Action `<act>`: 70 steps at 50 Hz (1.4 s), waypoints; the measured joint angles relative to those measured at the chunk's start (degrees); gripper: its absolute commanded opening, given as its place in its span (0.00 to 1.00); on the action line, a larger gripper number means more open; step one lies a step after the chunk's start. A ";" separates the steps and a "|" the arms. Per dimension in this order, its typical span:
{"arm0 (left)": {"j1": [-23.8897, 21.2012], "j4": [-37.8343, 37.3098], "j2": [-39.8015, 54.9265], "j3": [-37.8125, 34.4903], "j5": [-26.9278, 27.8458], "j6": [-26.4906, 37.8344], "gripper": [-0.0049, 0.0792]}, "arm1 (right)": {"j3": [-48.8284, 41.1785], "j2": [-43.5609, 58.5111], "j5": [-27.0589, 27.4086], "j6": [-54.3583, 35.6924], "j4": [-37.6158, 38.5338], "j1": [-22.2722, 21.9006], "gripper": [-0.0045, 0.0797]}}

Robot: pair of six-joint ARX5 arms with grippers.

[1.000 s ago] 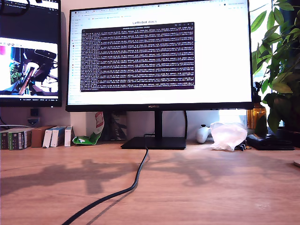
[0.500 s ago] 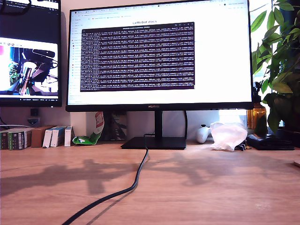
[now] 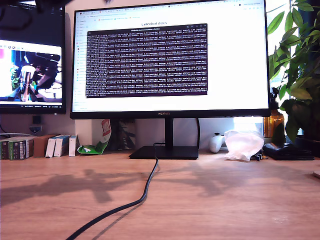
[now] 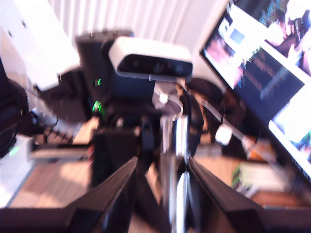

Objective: Pick the metallic laser pointer with your right arm, pass it to your left arm, then place it down to the left side of the table

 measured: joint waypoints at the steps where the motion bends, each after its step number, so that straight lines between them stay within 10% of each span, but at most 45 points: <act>1: 0.46 -0.70 0.00 0.00 0.02 1.42 0.03 | 0.02 0.00 0.02 -0.02 -0.46 -0.39 0.32; 12: 5.42 -11.76 0.00 0.02 -0.02 6.58 0.03 | 0.85 0.00 0.00 0.02 -7.13 -5.07 0.03; 37: 7.30 -54.42 0.02 8.57 -6.67 24.50 0.03 | 1.18 0.00 23.85 5.14 -23.15 -9.05 0.04; 57: 7.30 -60.61 0.02 10.99 -9.07 25.70 0.03 | 1.18 0.00 34.34 33.14 -26.47 -21.66 0.04; 70: 7.30 -62.71 0.02 10.99 -9.09 25.70 0.03 | 1.18 0.00 40.13 40.68 -24.87 -22.27 0.04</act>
